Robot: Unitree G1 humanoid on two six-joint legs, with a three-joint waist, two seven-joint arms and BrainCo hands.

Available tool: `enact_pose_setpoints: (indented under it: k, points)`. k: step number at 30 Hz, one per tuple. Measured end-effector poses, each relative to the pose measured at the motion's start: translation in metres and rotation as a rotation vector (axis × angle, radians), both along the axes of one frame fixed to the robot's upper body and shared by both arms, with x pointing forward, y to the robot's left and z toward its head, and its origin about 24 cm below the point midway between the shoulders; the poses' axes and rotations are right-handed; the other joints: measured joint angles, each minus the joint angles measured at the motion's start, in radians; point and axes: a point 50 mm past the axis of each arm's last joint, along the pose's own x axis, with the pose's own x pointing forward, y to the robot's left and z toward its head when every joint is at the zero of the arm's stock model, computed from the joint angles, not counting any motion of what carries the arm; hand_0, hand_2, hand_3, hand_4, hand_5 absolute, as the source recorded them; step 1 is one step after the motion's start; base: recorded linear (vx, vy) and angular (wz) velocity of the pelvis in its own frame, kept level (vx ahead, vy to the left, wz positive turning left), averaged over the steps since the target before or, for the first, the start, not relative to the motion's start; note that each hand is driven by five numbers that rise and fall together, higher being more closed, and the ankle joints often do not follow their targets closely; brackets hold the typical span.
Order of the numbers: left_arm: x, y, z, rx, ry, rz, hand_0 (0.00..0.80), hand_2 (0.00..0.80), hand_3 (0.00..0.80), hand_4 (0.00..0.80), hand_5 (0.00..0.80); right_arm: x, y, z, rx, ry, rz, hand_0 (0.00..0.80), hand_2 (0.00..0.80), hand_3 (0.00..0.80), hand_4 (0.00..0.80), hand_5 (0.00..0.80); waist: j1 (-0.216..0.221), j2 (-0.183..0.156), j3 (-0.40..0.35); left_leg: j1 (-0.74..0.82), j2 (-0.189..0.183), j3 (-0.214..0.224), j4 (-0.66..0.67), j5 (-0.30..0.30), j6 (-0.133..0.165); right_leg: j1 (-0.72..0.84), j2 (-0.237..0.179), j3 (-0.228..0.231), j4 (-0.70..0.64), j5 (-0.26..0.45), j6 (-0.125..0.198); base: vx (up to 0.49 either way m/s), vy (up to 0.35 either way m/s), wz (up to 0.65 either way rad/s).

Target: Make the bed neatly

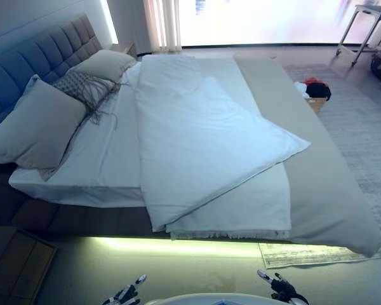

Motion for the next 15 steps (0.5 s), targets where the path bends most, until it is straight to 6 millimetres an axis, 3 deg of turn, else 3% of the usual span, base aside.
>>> enact_pose_setpoints:
  k: [4, 15]
  points:
    - [-0.0066, 0.0013, -0.0007, 0.013, 0.015, 0.007, 0.0, 0.0, 0.0, 0.0, 0.0, -0.0094, 0.0038, -0.0024, 0.02, 0.029, 0.009, 0.0, 0.0, 0.0, 0.0, 0.0, 0.0, -0.005, -0.017, 0.0, 0.003, 0.001, 0.0, -0.001, -0.002, 0.001, 0.0, 0.0, -0.001, -0.002, -0.002, 0.0, 0.0, 0.0]
    - [-0.006, 0.0085, 0.0011, 0.016, -0.007, 0.003, 0.0, 0.0, 0.0, 0.0, 0.0, -0.0092, 0.0041, -0.0023, 0.045, 0.019, 0.012, 0.0, 0.0, 0.0, 0.0, 0.0, 0.0, -0.014, -0.026, 0.0, 0.002, 0.002, 0.0, -0.001, -0.003, -0.001, 0.003, 0.001, -0.001, 0.001, -0.006, 0.0, 0.0, 0.0]
